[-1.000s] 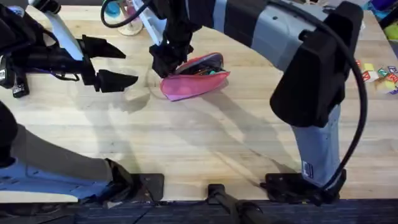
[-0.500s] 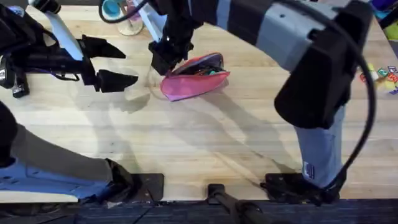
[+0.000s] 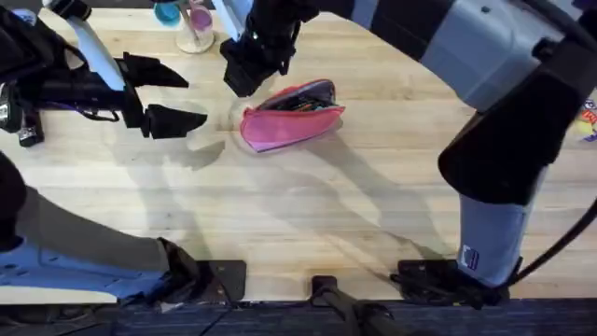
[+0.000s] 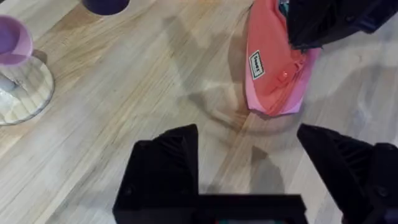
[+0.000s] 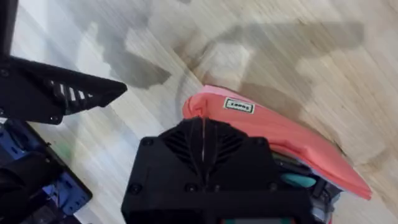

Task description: Unzip the bag, pick up the pens from the table one at a time and place them inside, then zip the bag closed.

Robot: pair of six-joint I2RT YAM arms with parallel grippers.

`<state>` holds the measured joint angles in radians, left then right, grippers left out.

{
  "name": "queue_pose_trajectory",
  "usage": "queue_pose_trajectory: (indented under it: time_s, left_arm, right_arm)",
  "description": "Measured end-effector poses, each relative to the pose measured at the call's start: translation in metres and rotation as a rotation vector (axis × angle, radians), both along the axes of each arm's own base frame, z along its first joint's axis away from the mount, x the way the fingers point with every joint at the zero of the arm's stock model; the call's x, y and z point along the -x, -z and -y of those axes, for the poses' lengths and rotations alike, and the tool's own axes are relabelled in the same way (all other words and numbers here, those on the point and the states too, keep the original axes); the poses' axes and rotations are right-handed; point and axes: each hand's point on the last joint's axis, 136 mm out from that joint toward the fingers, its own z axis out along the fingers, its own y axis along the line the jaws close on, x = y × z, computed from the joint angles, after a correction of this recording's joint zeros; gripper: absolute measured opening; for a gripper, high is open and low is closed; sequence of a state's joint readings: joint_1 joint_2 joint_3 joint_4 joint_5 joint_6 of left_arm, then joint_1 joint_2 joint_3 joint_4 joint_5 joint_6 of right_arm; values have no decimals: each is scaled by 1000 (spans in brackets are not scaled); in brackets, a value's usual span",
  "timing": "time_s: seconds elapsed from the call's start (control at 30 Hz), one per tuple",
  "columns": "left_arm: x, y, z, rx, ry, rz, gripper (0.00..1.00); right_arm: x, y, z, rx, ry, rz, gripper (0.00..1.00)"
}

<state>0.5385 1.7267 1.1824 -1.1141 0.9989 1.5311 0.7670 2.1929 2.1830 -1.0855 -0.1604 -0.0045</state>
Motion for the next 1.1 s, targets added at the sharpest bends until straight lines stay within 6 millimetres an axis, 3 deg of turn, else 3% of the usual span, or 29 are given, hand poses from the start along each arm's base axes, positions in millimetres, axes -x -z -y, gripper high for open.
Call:
queue_pose_trajectory:
  time_s: [0.47,0.5,0.7,0.73,1.1]
  left_arm:
    - [0,0,0,0,0,0,993]
    - [0,0,0,0,0,0,993]
    - [0,0,0,0,0,0,993]
    - [0,0,0,0,0,0,993]
    - [0,0,0,0,0,0,993]
  right_arm:
    - [4,3,5,28,-34,-4,28]
    - [6,4,7,37,-37,-12,71]
    - [15,-2,14,71,-115,-10,908]
    - [15,-4,13,71,-130,-1,969]
    - [21,-7,8,81,-260,49,995]
